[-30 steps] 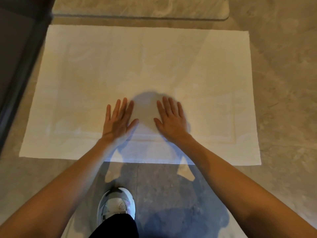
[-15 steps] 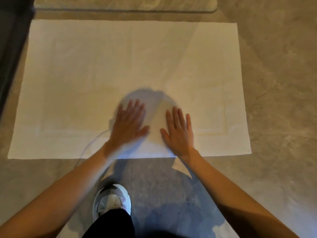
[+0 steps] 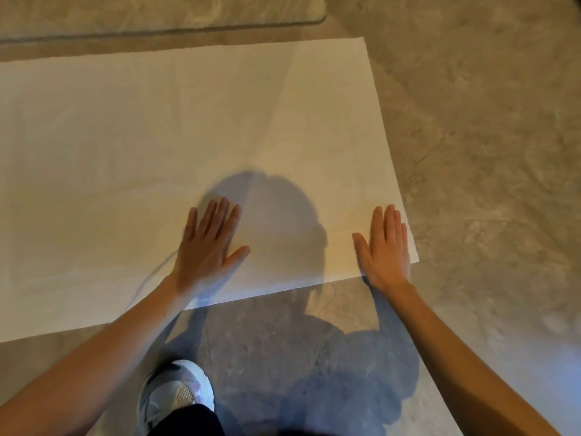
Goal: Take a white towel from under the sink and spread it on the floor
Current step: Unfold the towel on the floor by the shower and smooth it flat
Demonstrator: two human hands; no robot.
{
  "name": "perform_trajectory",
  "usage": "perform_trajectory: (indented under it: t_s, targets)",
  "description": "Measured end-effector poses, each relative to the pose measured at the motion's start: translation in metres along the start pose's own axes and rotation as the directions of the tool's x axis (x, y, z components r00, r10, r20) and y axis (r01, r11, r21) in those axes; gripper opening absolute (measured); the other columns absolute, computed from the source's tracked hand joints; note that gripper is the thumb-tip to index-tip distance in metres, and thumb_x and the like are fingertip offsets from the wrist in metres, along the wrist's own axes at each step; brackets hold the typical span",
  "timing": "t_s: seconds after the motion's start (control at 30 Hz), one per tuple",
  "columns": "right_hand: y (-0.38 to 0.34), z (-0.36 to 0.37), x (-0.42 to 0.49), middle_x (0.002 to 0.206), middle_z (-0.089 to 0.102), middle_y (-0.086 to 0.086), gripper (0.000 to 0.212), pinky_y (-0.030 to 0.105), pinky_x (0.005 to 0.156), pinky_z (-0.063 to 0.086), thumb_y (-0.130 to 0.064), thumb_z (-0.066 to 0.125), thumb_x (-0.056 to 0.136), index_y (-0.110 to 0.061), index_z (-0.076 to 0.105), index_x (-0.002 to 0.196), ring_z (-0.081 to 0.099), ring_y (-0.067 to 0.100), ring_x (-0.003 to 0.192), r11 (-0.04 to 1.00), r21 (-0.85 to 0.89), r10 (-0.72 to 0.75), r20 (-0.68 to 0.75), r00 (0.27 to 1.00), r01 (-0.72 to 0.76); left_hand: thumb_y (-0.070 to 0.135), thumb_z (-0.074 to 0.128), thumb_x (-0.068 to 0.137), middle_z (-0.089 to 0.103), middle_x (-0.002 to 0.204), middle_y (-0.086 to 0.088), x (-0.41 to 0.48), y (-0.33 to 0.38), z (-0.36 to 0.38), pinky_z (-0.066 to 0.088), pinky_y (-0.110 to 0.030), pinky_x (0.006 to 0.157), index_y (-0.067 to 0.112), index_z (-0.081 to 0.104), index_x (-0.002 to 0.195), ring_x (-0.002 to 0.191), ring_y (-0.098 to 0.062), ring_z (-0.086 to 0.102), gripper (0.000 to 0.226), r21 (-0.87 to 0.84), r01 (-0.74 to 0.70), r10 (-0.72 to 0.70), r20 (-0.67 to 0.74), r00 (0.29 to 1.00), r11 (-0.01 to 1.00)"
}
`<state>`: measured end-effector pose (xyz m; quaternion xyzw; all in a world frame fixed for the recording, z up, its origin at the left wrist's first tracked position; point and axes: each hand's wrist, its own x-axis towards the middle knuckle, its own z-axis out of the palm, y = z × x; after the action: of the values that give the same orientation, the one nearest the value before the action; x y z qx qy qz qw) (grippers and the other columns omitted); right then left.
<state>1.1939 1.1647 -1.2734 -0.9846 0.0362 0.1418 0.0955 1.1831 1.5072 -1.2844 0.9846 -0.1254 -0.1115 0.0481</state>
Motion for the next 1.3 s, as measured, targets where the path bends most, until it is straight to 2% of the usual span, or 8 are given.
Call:
perform_trajectory:
  t_s: [0.23, 0.4, 0.53, 0.7, 0.93, 1.1, 1.2, 1.3]
  targets:
    - [-0.037, -0.014, 0.050, 0.158, -0.004, 0.014, 0.077, 0.039, 0.117, -0.005, -0.058, 0.006, 0.088, -0.011, 0.001, 0.149, -0.007, 0.026, 0.146, 0.980, -0.019, -0.195, 0.034, 0.980, 0.196, 0.065, 0.014, 0.090, 0.015, 0.155, -0.012, 0.065, 0.040, -0.025, -0.003, -0.043, 0.114, 0.006, 0.012, 0.147, 0.143, -0.026, 0.013, 0.082, -0.012, -0.111, 0.110, -0.060, 0.992, 0.994]
    - [-0.032, -0.021, 0.090, 0.158, -0.009, 0.014, 0.069, 0.036, 0.117, -0.007, -0.050, 0.015, 0.097, -0.009, -0.004, 0.149, -0.010, 0.025, 0.145, 0.974, -0.071, -0.209, 0.100, 0.973, 0.216, 0.067, 0.016, 0.085, 0.018, 0.156, -0.012, 0.123, 0.050, -0.028, -0.004, -0.043, 0.112, 0.008, 0.015, 0.148, 0.143, -0.026, 0.016, 0.086, 0.020, -0.160, 0.161, -0.031, 0.987, 0.987]
    - [-0.014, -0.026, 0.092, 0.158, -0.003, 0.016, 0.076, 0.037, 0.118, -0.002, -0.056, 0.004, 0.091, -0.008, 0.002, 0.149, -0.005, 0.027, 0.146, 0.966, -0.074, -0.241, 0.089, 0.966, 0.248, 0.068, 0.011, 0.081, 0.010, 0.158, -0.008, 0.139, 0.043, -0.019, -0.007, -0.043, 0.112, 0.013, 0.009, 0.149, 0.145, -0.023, 0.007, 0.088, 0.021, -0.175, 0.175, -0.011, 0.985, 0.984]
    - [0.003, -0.035, 0.093, 0.158, -0.002, 0.016, 0.074, 0.033, 0.117, -0.002, -0.052, 0.016, 0.095, -0.002, 0.002, 0.148, -0.003, 0.027, 0.146, 0.998, -0.030, -0.047, 0.040, 0.998, 0.048, 0.067, 0.016, 0.084, 0.014, 0.157, -0.011, 0.140, 0.040, -0.017, 0.000, -0.047, 0.114, 0.011, 0.013, 0.148, 0.144, -0.026, 0.010, 0.086, 0.010, -0.204, 0.204, -0.023, 0.979, 0.979]
    - [-0.049, -0.050, 0.139, 0.158, -0.001, 0.015, 0.066, 0.036, 0.116, -0.005, -0.045, 0.030, 0.099, -0.011, 0.006, 0.150, -0.004, 0.027, 0.146, 0.966, -0.050, -0.251, 0.026, 0.968, 0.252, 0.062, 0.026, 0.088, 0.030, 0.151, -0.014, 0.174, 0.043, -0.040, 0.010, -0.043, 0.114, 0.004, 0.028, 0.144, 0.140, -0.027, 0.027, 0.081, 0.053, -0.304, 0.306, -0.040, 0.951, 0.951]
    - [-0.043, -0.052, 0.158, 0.159, -0.003, 0.010, 0.069, 0.037, 0.116, -0.004, -0.054, 0.020, 0.096, -0.014, 0.002, 0.150, -0.005, 0.023, 0.146, 0.971, -0.110, -0.201, 0.109, 0.973, 0.213, 0.060, 0.024, 0.090, 0.038, 0.147, -0.016, 0.209, 0.038, -0.046, 0.022, -0.051, 0.112, 0.002, 0.034, 0.141, 0.136, -0.029, 0.036, 0.078, 0.025, -0.240, 0.240, -0.012, 0.971, 0.971]
    - [-0.020, -0.057, 0.158, 0.159, 0.002, 0.011, 0.082, 0.038, 0.117, 0.000, -0.062, 0.005, 0.085, -0.011, 0.005, 0.150, -0.001, 0.023, 0.146, 0.972, -0.147, -0.168, 0.107, 0.980, 0.183, 0.063, 0.017, 0.087, 0.020, 0.155, -0.012, 0.224, 0.028, -0.047, 0.007, -0.046, 0.116, 0.006, 0.018, 0.147, 0.143, -0.025, 0.018, 0.083, 0.022, -0.195, 0.196, -0.051, 0.979, 0.980]
    - [-0.020, -0.070, 0.169, 0.158, 0.005, 0.013, 0.075, 0.038, 0.118, 0.003, -0.057, 0.018, 0.094, -0.006, 0.007, 0.149, 0.001, 0.023, 0.146, 0.979, -0.159, -0.115, 0.069, 0.991, 0.125, 0.062, 0.022, 0.091, -0.002, 0.158, -0.006, 0.244, 0.012, -0.051, -0.007, -0.042, 0.117, 0.011, 0.000, 0.149, 0.145, -0.019, -0.004, 0.080, 0.017, -0.127, 0.128, -0.049, 0.991, 0.992]
